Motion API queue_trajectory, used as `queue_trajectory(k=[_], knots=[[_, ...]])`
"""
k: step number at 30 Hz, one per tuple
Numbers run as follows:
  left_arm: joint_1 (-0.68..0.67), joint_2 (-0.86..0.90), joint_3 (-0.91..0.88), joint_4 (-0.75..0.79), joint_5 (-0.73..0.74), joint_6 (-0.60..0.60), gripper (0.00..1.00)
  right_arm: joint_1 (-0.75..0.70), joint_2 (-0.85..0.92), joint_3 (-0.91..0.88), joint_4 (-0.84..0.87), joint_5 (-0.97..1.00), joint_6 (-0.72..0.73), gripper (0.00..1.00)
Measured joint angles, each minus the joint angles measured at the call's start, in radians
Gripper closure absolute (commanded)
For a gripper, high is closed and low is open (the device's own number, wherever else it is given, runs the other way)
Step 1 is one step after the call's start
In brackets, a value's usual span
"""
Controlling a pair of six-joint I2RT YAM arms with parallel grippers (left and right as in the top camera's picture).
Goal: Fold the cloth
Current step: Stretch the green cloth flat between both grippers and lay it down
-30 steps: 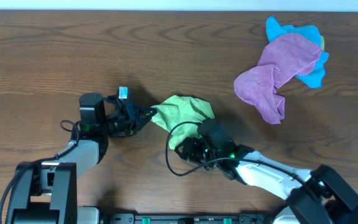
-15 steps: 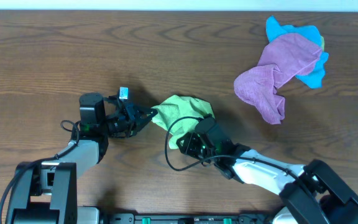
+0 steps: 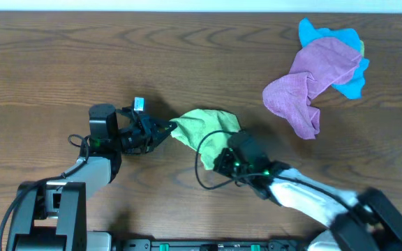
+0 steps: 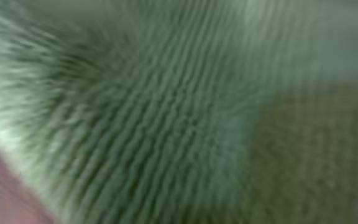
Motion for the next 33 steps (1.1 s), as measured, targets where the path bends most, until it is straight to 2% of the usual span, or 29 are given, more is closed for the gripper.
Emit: queue_trajectory(k=[5, 7, 11, 16, 21, 33], knots=[[0.0, 0.0, 0.023, 0.011, 0.0, -0.001, 0.94, -0.067, -0.295, 0.003, -0.12, 0.002, -0.056, 0.98], [0.0, 0.0, 0.051, 0.06, 0.001, -0.008, 0.94, -0.111, -0.433, 0.012, -0.166, 0.016, -0.081, 0.98], [0.0, 0.0, 0.108, 0.101, 0.004, -0.042, 0.95, -0.166, -0.5, 0.045, -0.177, 0.029, -0.109, 0.98], [0.0, 0.0, 0.193, 0.103, 0.003, -0.077, 0.94, -0.191, -0.452, 0.141, -0.179, 0.031, -0.172, 0.98], [0.0, 0.0, 0.259, 0.103, -0.015, -0.09, 0.94, -0.233, -0.323, 0.274, -0.177, 0.03, -0.236, 0.98], [0.054, 0.0, 0.343, 0.013, -0.204, -0.092, 0.94, -0.315, 0.061, 0.589, -0.129, -0.028, -0.368, 0.98]])
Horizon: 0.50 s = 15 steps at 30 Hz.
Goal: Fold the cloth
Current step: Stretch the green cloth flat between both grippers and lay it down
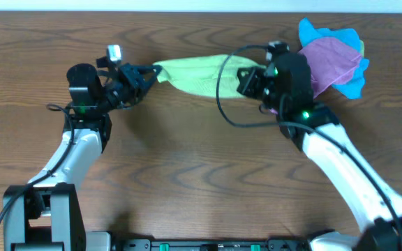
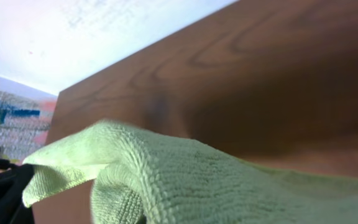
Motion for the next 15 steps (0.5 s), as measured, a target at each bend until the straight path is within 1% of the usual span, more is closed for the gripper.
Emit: queue_trajectory(k=[3, 9, 12, 13, 15], knots=[[0.004, 0.016, 0.057, -0.005, -0.032, 0.01, 0.94, -0.004, 0.081, 0.072, 0.019, -0.015, -0.018, 0.98], [0.006, 0.137, 0.226, -0.013, -0.039, 0.039, 0.94, -0.005, 0.188, 0.179, 0.027, -0.023, -0.047, 0.98], [0.015, 0.174, 0.28, -0.108, -0.031, 0.085, 0.94, -0.008, 0.215, 0.205, 0.026, -0.024, -0.055, 0.98], [0.025, 0.177, 0.296, -0.176, -0.02, 0.112, 0.95, -0.009, 0.219, 0.209, 0.017, -0.025, -0.057, 0.98], [0.043, 0.177, 0.308, -0.248, -0.002, 0.159, 0.95, -0.011, 0.221, 0.209, -0.007, -0.025, -0.06, 0.98]])
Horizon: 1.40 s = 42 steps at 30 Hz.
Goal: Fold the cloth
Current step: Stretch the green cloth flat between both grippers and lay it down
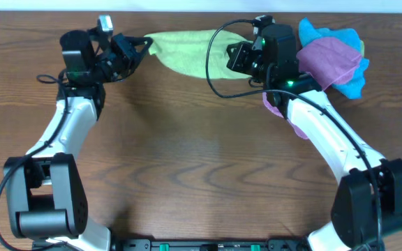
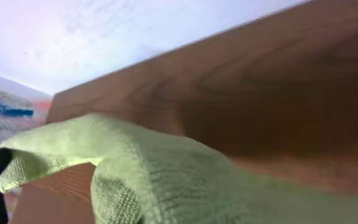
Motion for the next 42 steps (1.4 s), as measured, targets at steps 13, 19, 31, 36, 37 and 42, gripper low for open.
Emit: queue_trajectory(k=[13, 19, 31, 36, 37, 42], knots=[[0.041, 0.0, 0.027, -0.443, 0.17, 0.283, 0.94, 0.0, 0.0, 0.002, -0.301, -0.052, -0.064, 0.98], [0.041, 0.0, 0.028, -0.745, 0.189, 0.483, 0.94, 0.0, 0.003, 0.003, -0.46, -0.082, -0.082, 0.98], [0.041, 0.0, 0.029, -1.165, 0.191, 0.812, 0.94, 0.0, 0.004, 0.004, -0.689, -0.14, -0.113, 0.98], [0.041, 0.0, 0.029, -1.289, 0.147, 0.925, 0.94, 0.0, 0.004, 0.004, -0.779, -0.147, -0.167, 0.98], [0.041, 0.0, 0.029, -1.313, 0.136, 0.941, 0.94, 0.0, 0.004, 0.004, -0.794, -0.147, -0.177, 0.98], [0.041, 0.0, 0.024, -1.38, 0.093, 1.017, 0.94, 0.0, 0.004, -0.01, -0.811, -0.155, -0.223, 0.98]])
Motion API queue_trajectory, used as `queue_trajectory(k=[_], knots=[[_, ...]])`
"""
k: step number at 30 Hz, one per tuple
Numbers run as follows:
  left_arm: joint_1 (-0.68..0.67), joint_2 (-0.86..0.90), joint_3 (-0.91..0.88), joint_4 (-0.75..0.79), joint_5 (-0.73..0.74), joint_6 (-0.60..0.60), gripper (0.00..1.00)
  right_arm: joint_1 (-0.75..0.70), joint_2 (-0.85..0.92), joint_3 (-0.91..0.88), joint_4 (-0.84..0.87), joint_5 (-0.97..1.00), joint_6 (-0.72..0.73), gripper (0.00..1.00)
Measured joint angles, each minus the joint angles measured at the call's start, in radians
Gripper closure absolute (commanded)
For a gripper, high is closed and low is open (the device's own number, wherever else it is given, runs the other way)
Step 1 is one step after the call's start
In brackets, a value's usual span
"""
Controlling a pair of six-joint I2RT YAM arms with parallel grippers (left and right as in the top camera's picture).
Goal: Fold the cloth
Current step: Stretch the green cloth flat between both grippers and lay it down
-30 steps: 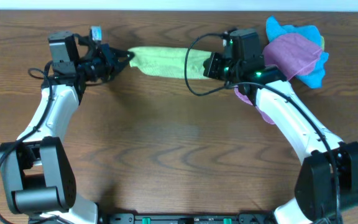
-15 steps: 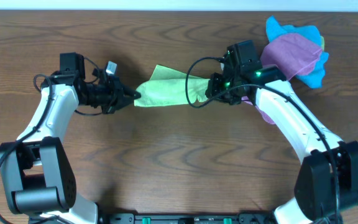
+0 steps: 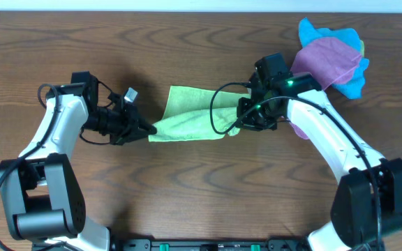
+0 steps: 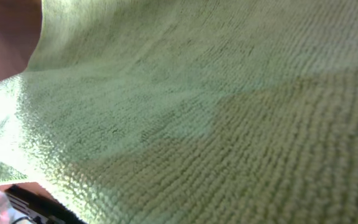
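Note:
The green cloth (image 3: 190, 115) lies spread almost flat at the middle of the table in the overhead view. My left gripper (image 3: 146, 129) is shut on its near left corner. At the near right corner, which is a little bunched, my right gripper (image 3: 239, 125) is shut on the cloth. The green cloth (image 4: 185, 106) fills the right wrist view from very close, and the fingers are hidden behind it.
A pile of purple cloth (image 3: 316, 73) over blue cloth (image 3: 340, 35) lies at the back right, just beyond my right arm. Bare wooden table (image 3: 187, 195) lies in front of the green cloth.
Both grippers have come from the table's far edge to its middle with the cloth. It hung stretched between them then; now it lies spread on the table.
The cloth first lay crumpled at the front middle with both grippers at it. Then it hung stretched between the two grippers farther back, then at the table's far edge. Now it lies spread at the middle, both grippers on its near corners.

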Motion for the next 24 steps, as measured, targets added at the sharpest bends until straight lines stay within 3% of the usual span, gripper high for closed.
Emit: queue_trajectory(k=[10, 19, 24], knots=[[0.0, 0.0, -0.158, -0.002, -0.023, 0.06, 0.94, 0.0, 0.0, -0.224, 0.061, -0.045, -0.025, 0.98], [0.0, 0.0, -0.285, 0.035, -0.034, 0.084, 0.94, 0.0, 0.0, -0.274, 0.016, -0.056, -0.032, 0.98], [0.0, 0.0, -0.312, 0.056, -0.037, 0.091, 0.94, 0.0, 0.0, -0.275, -0.056, -0.035, -0.039, 0.85]])
